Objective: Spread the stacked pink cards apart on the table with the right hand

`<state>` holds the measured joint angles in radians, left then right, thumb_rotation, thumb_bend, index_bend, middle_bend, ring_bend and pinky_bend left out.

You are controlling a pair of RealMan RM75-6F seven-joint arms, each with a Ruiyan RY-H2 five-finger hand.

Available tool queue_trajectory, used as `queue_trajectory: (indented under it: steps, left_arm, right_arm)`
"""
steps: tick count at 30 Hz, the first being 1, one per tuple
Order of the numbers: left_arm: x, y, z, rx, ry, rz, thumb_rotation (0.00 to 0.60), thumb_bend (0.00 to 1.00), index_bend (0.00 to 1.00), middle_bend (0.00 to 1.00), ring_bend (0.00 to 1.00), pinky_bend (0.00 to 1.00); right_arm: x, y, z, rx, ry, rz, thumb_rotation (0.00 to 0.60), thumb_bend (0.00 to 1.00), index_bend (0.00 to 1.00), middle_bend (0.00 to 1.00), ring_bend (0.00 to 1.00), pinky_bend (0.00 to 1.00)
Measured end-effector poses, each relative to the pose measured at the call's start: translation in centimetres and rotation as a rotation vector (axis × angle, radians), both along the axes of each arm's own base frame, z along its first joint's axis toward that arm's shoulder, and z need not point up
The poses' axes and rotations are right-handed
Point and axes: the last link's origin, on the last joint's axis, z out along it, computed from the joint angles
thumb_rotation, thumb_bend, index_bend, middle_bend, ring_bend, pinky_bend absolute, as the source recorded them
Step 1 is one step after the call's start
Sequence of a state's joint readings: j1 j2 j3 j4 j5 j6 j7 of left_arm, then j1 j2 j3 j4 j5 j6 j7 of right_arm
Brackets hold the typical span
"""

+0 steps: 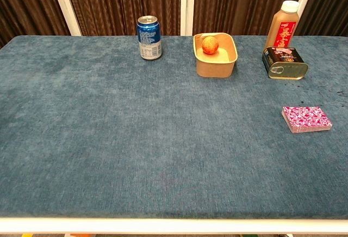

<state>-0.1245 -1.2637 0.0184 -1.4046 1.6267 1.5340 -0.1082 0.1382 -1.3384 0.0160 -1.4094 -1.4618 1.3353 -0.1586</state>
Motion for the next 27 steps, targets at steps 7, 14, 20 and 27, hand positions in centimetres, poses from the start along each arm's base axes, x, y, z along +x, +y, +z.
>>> queue_trajectory:
  steps: [7,14,20,27]
  left_arm:
    - [-0.1,0.0,-0.1,-0.010,-0.003,0.005,0.600,0.01,0.18,0.16,0.02,0.18]
    - [0.2,0.2,0.0,-0.009,-0.010,-0.009,0.600,0.00,0.18,0.16,0.02,0.19]
    - [0.4,0.0,-0.3,-0.027,-0.027,-0.010,0.600,0.00,0.18,0.16,0.02,0.18]
    - [0.1,0.2,-0.6,-0.031,-0.028,-0.006,0.600,0.00,0.18,0.16,0.02,0.19]
  right_arm:
    - [0.1,0.0,0.0,0.002,-0.001,0.001,0.600,0.20,0.02,0.02,0.00,0.00]
    - [0.8,-0.2,0.1,-0.004,-0.004,0.016,0.600,0.20,0.02,0.02,0.00,0.00]
    - [1.7,-0.6,0.6,0.004,0.014,0.036,0.600,0.20,0.02,0.02,0.00,0.00]
    - [3.1,-2.0,1.0,0.010,0.040,0.067,0.600,0.20,0.02,0.03,0.01,0.00]
